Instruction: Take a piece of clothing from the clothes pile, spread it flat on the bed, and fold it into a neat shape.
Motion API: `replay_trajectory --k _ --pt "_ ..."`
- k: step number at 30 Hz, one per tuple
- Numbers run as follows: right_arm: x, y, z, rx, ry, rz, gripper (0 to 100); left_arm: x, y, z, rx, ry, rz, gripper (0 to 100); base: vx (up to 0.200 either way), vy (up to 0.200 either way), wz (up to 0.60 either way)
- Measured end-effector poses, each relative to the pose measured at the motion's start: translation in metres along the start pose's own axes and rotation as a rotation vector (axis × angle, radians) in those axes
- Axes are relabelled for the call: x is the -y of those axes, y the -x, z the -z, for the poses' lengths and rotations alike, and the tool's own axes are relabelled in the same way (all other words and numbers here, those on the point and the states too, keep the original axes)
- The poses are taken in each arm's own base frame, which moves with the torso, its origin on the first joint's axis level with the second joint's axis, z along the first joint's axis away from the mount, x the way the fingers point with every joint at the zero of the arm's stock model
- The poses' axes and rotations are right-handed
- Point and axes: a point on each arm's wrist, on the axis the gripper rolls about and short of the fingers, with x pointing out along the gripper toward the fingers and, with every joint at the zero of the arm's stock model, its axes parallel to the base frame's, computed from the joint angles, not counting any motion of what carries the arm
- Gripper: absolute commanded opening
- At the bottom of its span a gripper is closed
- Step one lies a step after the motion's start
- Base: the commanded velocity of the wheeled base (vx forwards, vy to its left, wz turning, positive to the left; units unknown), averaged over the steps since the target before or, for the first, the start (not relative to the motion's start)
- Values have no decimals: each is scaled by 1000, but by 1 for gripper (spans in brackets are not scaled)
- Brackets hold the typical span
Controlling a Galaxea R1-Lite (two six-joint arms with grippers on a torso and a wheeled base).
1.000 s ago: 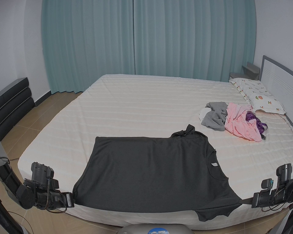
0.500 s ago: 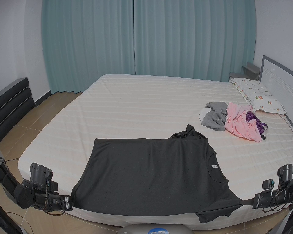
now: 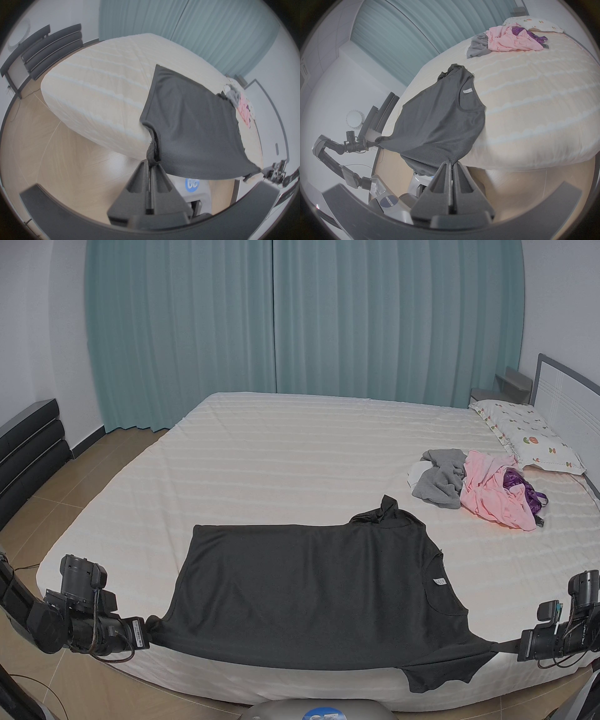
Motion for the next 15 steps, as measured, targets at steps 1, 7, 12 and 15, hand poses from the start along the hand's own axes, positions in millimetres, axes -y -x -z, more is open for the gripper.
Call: replay_trajectory --k 1,7,12,15 --pt "0 -1 -3 4 3 0 0 1 0 -4 11 12 4 0 0 0 0" --pt "1 -7 -21 32 -21 -3 0 7 -5 -21 52 52 22 0 0 0 0" --pt "-2 -14 -35 43 -23 -19 0 9 -13 -29 53 92 28 0 0 0 0" --pt "-1 -19 -40 39 -18 -23 0 10 -18 -32 49 108 28 0 0 0 0"
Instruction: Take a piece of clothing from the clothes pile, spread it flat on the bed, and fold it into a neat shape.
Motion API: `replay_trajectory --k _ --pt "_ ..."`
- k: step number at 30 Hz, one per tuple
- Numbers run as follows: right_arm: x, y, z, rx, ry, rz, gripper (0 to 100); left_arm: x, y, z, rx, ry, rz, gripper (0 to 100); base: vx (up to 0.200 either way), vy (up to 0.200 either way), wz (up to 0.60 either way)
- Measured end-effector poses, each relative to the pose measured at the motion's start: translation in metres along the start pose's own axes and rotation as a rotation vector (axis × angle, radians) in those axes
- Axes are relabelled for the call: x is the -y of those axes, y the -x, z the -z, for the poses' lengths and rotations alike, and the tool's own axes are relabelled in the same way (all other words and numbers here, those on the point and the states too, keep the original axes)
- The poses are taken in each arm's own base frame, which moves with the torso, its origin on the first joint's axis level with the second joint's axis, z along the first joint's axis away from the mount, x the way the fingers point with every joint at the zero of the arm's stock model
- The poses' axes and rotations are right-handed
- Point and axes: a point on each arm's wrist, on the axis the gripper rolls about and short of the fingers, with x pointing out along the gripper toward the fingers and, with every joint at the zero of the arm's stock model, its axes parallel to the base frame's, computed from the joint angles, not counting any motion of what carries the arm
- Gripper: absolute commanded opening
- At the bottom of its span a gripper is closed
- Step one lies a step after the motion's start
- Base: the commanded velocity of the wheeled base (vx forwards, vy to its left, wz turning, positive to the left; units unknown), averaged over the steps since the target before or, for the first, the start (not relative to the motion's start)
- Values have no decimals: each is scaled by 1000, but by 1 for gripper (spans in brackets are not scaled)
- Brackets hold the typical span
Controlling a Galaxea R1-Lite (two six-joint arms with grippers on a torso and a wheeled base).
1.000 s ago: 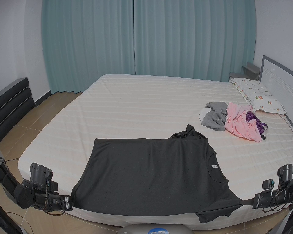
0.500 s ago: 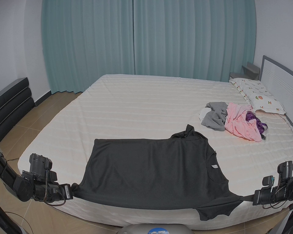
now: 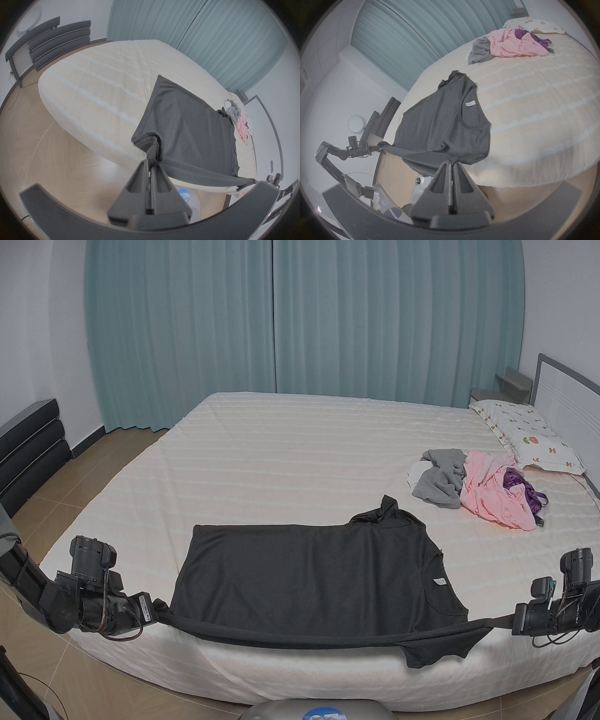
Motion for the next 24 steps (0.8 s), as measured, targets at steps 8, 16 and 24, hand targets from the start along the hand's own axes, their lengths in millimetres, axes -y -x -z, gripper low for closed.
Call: replay_trajectory --k 8,16,24 --pt "4 -8 -5 -15 -10 -1 0 -1 -4 -7 10 29 -11 0 0 0 0" --pt "6 -13 -9 -17 -31 37 0 1 -7 -15 27 34 -2 0 0 0 0" --pt "-3 -20 -27 22 -38 51 0 7 -15 -29 56 44 13 0 0 0 0"
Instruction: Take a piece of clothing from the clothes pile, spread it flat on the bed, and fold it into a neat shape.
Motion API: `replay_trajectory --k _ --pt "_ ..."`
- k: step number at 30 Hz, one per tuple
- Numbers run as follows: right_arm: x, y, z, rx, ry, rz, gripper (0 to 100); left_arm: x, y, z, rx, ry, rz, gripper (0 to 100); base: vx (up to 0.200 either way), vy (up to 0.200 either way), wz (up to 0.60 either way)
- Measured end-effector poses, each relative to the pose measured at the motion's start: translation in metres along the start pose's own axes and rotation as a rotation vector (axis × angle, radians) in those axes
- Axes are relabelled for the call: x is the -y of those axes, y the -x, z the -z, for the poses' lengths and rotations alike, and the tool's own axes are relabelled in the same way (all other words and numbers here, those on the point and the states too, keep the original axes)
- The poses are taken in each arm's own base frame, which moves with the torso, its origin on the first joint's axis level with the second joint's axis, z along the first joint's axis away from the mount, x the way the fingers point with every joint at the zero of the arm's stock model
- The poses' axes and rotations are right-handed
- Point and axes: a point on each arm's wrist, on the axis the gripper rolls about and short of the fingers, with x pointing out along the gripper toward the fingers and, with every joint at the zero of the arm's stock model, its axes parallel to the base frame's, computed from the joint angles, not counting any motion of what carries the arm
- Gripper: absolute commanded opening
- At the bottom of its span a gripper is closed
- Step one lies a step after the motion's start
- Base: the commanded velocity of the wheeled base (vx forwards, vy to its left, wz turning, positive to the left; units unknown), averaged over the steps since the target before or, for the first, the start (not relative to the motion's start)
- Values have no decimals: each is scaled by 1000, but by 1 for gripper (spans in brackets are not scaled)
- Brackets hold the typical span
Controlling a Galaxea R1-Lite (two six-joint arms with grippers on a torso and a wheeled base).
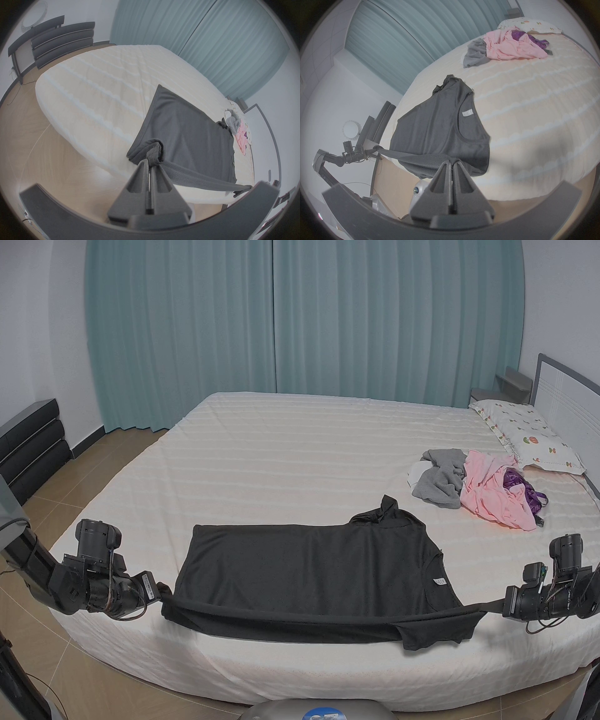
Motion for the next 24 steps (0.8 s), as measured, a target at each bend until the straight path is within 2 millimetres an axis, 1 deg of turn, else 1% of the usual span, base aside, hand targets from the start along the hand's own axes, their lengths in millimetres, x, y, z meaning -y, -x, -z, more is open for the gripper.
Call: replay_trajectory --k 5,12,24 --pt "-6 -5 -12 25 29 6 0 5 -9 -10 14 8 7 0 0 0 0" --pt "-12 -16 -26 47 33 13 0 12 -27 -20 15 2 13 0 0 0 0" --pt "-12 -56 -46 30 26 47 0 14 -59 -29 -5 2 2 0 0 0 0"
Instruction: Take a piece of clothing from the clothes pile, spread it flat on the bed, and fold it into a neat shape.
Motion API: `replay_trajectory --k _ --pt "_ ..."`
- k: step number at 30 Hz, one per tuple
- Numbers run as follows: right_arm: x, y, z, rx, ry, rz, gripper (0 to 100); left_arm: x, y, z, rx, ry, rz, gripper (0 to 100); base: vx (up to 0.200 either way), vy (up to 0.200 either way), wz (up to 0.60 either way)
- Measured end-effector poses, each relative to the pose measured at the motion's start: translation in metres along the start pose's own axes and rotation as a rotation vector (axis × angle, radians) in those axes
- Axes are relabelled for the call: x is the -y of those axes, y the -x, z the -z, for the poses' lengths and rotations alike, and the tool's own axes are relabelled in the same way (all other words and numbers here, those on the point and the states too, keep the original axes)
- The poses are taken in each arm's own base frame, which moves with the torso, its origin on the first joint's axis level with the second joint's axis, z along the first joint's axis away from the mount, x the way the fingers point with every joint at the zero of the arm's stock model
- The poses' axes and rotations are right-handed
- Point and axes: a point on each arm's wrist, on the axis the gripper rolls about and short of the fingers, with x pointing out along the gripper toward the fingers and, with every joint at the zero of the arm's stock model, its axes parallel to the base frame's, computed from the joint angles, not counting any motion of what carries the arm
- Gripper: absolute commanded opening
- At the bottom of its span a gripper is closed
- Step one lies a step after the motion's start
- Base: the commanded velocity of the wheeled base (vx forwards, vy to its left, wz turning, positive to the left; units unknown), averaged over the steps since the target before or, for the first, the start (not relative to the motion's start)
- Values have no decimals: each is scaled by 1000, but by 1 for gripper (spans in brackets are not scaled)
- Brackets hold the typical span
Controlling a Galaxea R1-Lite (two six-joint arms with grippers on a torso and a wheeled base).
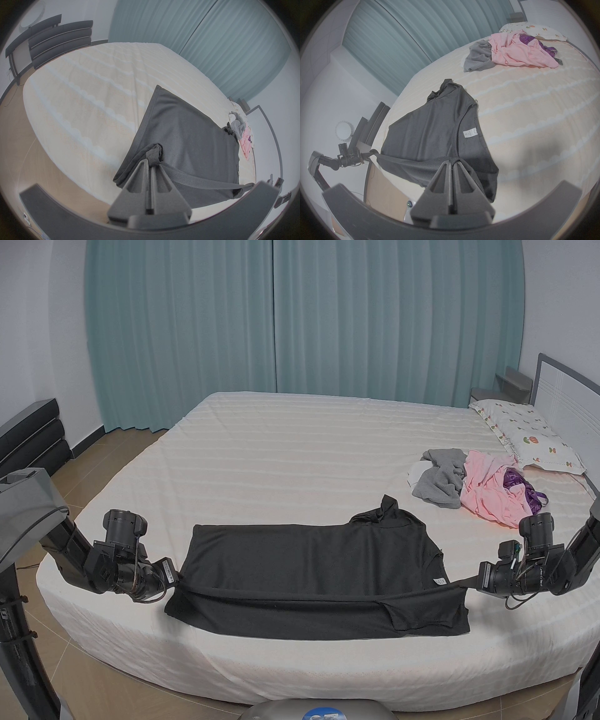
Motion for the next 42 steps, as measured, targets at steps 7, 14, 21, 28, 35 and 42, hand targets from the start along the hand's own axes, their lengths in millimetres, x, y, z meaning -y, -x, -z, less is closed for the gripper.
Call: replay_trajectory --k 7,14,21,28,35,42 --pt "5 -28 -11 -5 -26 18 0 0 -20 -4 -9 1 -4 0 0 0 0" --pt "10 -44 -12 -20 -52 21 100 1 -35 -5 -19 2 -6 100 0 0 0" --pt "11 -50 -11 -28 -106 17 100 2 -42 -5 -22 38 -4 100 0 0 0" --pt "5 -38 -10 -18 -119 1 100 2 -35 -7 -10 60 -1 100 0 0 0" --pt "-3 -13 -4 17 -156 -27 100 -3 -6 -12 22 115 12 100 0 0 0" --pt "-10 10 8 96 -186 -72 100 -12 19 2 13 193 4 100 0 0 0"
